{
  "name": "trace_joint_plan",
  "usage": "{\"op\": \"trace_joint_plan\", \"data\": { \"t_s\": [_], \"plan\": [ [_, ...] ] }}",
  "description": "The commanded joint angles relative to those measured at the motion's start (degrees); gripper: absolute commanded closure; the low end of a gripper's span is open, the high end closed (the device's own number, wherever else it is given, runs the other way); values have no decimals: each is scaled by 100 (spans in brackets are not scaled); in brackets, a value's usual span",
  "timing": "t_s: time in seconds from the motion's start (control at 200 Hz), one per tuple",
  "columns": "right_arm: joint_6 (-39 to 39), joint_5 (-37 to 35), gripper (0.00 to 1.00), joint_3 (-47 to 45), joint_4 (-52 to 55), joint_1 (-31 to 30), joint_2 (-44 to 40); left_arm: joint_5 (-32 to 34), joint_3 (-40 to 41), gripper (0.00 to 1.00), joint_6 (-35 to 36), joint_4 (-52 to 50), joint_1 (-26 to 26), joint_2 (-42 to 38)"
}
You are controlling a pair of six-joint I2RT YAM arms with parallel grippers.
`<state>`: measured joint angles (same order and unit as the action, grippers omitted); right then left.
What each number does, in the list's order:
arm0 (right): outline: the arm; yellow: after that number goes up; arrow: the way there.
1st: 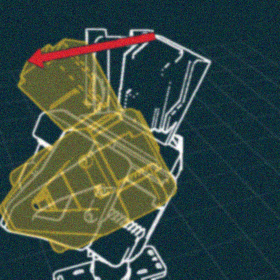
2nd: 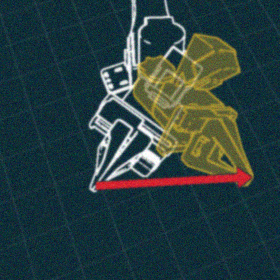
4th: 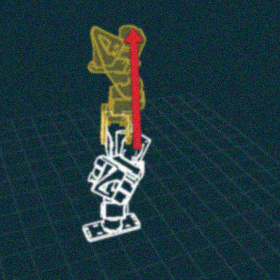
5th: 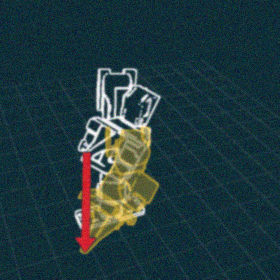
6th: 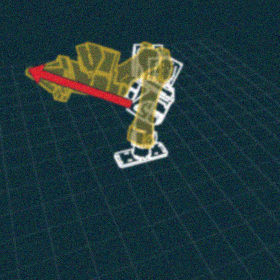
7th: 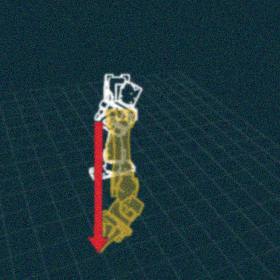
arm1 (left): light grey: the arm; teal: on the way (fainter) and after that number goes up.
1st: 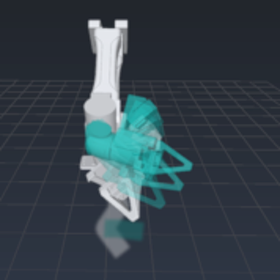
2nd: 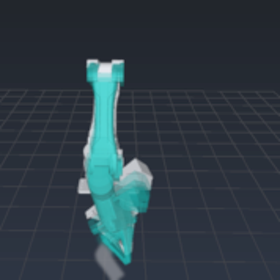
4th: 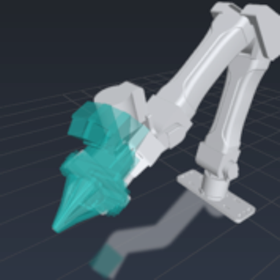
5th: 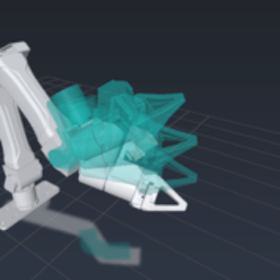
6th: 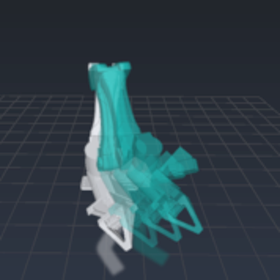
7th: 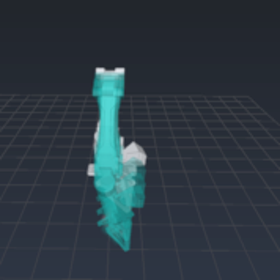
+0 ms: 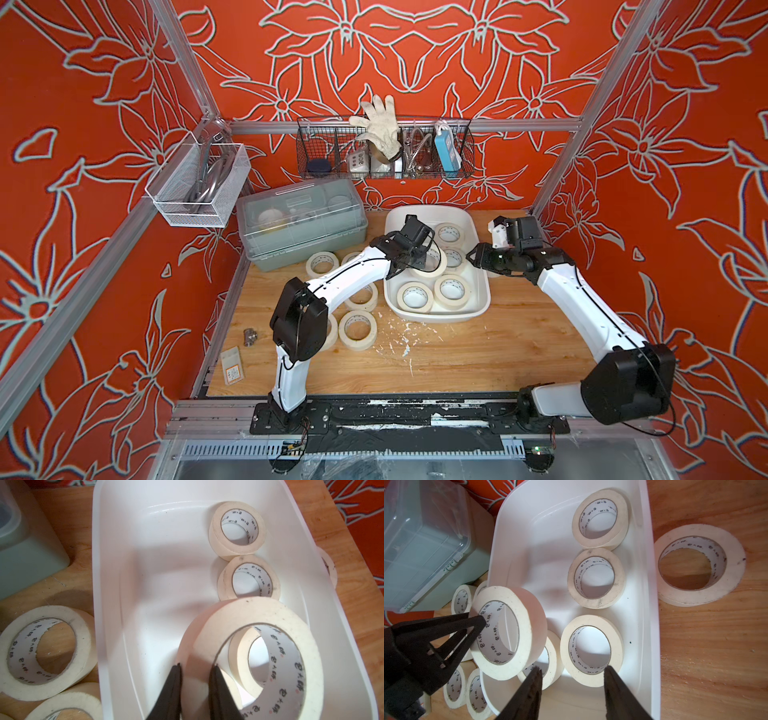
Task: Take out the art tape in the storage box
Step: Pick up the art tape from the storage box.
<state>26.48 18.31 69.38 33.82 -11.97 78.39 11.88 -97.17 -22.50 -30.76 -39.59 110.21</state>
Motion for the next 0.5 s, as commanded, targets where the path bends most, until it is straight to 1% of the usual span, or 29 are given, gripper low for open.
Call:
{"op": "trace_joint_plan", "data": {
  "t_s": [0.0, 0.175, 0.495],
  "plan": [
    [-110, 93, 48, 93, -116, -175, -165, -111, 88, 100, 405, 152, -110, -414],
    [-107, 26, 47, 163, -137, -481, -107, -194, 270, 100, 427, 132, -165, -599],
    [-248, -434, 40, 215, -118, -981, 143, -230, 337, 100, 378, 106, -281, -720]
  ]
}}
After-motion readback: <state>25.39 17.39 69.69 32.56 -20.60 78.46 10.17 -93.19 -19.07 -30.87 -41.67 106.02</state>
